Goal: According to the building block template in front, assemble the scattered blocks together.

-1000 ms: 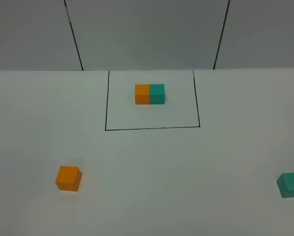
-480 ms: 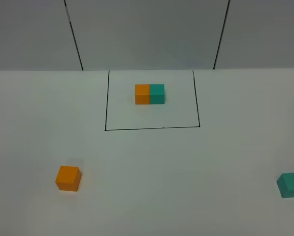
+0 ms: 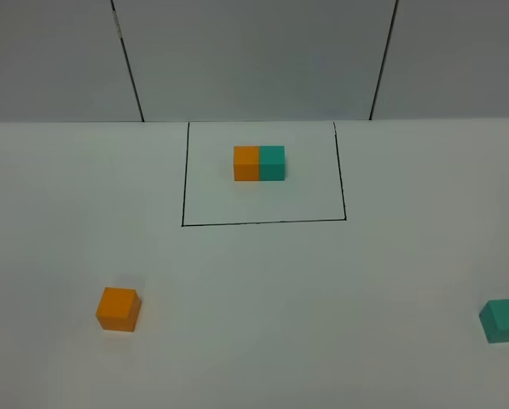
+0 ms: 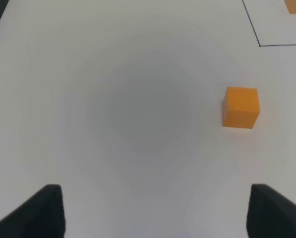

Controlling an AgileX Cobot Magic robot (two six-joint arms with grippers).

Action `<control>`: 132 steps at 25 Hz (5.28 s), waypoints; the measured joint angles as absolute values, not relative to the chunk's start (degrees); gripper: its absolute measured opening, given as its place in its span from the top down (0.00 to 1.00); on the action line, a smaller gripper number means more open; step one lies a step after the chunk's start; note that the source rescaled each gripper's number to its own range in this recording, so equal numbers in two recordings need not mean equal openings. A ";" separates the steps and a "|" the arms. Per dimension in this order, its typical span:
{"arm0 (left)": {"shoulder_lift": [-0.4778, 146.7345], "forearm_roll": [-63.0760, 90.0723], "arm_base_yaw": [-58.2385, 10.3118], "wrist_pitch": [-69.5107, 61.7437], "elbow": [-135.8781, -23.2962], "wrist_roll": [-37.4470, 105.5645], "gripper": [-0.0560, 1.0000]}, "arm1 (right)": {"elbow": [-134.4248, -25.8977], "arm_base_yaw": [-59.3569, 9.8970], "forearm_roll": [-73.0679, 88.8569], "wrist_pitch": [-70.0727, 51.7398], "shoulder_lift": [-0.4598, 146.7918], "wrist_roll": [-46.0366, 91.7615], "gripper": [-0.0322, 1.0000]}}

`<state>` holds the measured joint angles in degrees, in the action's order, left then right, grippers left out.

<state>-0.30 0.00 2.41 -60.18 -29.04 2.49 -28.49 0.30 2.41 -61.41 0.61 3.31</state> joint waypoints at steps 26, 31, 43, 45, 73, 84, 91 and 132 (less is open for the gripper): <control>36.74 7.06 2.41 -46.85 -36.51 11.55 0.28 | -28.49 0.30 2.41 -61.41 0.61 3.31 0.29; 51.46 17.38 2.41 -42.42 -39.40 20.71 0.28 | -28.49 0.30 2.41 -61.41 0.61 3.31 0.29; 76.32 24.47 -3.52 -38.67 -46.54 25.65 0.28 | -28.49 0.30 2.41 -61.41 0.61 3.31 0.29; 79.27 23.64 -6.86 -37.05 -48.19 23.90 0.28 | -28.49 0.30 2.41 -61.41 0.61 3.31 0.29; 101.97 -2.61 -21.89 -46.05 -65.54 -13.05 0.04 | -28.49 0.30 2.41 -61.41 0.61 3.31 0.29; 104.27 -4.68 -21.89 -42.23 -62.93 -15.42 0.04 | -28.49 0.30 2.41 -61.41 0.61 3.31 0.29; 109.27 -4.80 -21.89 -40.01 -62.91 -16.62 0.04 | -28.49 0.30 2.41 -61.41 0.61 3.31 0.29; 125.04 -7.51 -34.22 -59.52 -105.66 49.56 0.93 | -28.49 0.30 2.41 -61.41 0.61 3.31 0.29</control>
